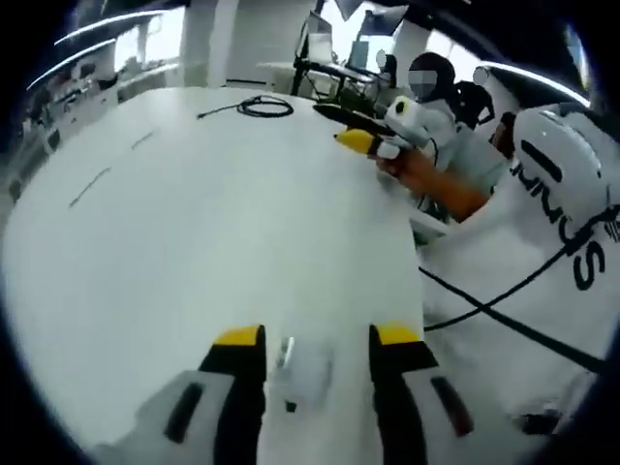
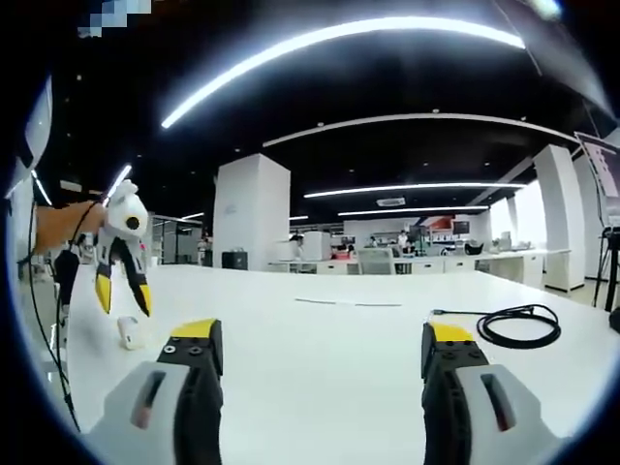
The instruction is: Plug the desk Type‑C cable into the charger adapter.
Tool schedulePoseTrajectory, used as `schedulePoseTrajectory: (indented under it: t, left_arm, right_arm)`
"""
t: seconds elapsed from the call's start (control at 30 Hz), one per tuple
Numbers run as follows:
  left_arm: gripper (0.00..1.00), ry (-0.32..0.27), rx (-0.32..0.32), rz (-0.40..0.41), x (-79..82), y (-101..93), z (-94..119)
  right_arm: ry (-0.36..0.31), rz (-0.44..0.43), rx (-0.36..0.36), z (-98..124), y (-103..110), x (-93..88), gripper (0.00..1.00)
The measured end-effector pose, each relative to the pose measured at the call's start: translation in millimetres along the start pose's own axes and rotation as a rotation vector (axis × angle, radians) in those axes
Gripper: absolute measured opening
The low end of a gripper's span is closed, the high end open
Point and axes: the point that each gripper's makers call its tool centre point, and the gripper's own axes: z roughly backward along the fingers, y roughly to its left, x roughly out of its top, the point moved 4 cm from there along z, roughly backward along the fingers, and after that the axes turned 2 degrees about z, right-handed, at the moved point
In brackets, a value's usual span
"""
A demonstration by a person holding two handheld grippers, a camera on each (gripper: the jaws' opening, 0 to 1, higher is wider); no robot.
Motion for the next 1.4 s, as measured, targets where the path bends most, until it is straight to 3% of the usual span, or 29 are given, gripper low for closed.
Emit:
schedulePoseTrajectory:
  t: [0.13, 0.27, 0.37, 0.57, 0.8, 0.83, 0.9, 1.0, 1.07, 1.2, 1.27, 1.4]
  left_arm:
    - [0.56, -0.107, 0.033, 0.008, -0.3, 0.2, -1.7]
    - [0.57, -0.182, 0.072, 0.017, 0.4, 0.6, -1.7]
    - [0.6, -0.269, 0.169, -0.015, 7.1, 7.5, 3.5]
    - [0.68, -0.385, 0.257, -0.04, 11.0, 7.0, 6.4]
    - [0.77, -0.524, 0.406, -0.061, 17.5, 11.5, 4.6]
    - [0.81, -0.551, 0.424, -0.046, 18.6, 11.9, 5.0]
    - [0.91, -0.536, 0.478, 0.009, 14.7, 15.8, 3.0]
    - [0.96, -0.552, 0.533, 0.025, 12.4, 17.6, -0.1]
    - [0.96, -0.615, 0.547, 0.026, 14.5, 15.6, 1.4]
    - [0.96, -0.727, 0.634, 0.028, 17.8, 16.2, 12.2]
    - [0.98, -0.76, 0.653, 0.054, 16.5, 17.3, 14.1]
    - [1.0, -0.829, 0.767, 0.152, 5.8, 27.7, 25.8]
  right_arm:
    - [0.003, 0.0, 0.003, -0.8, 1.4, 0.5, 0.85]
    - [0.003, 0.001, 0.006, -0.6, 2.6, 0.2, 0.85]
    - [0.003, 0.003, 0.006, -0.8, 2.5, 1.2, 0.85]
    - [0.011, 0.002, 0.005, -0.9, 2.3, -0.1, 0.85]
    - [0.011, -0.001, 0.006, -2.1, -11.9, -5.2, 0.85]
    - [0.011, 0.0, 0.006, -2.0, -12.8, -5.2, 0.85]
    - [0.01, 0.002, 0.004, -1.7, -14.2, -5.0, 0.85]
    - [0.011, 0.001, 0.001, -1.5, -15.9, -6.4, 0.85]
    - [0.013, 0.0, 0.002, -1.6, -15.3, -7.1, 0.85]
    - [0.014, 0.002, 0.008, -2.0, -10.6, -7.1, 0.85]
    - [0.015, 0.003, 0.012, -2.4, -7.7, -7.1, 0.85]
    - [0.021, 0.005, 0.017, -3.3, -0.9, -7.1, 0.85]
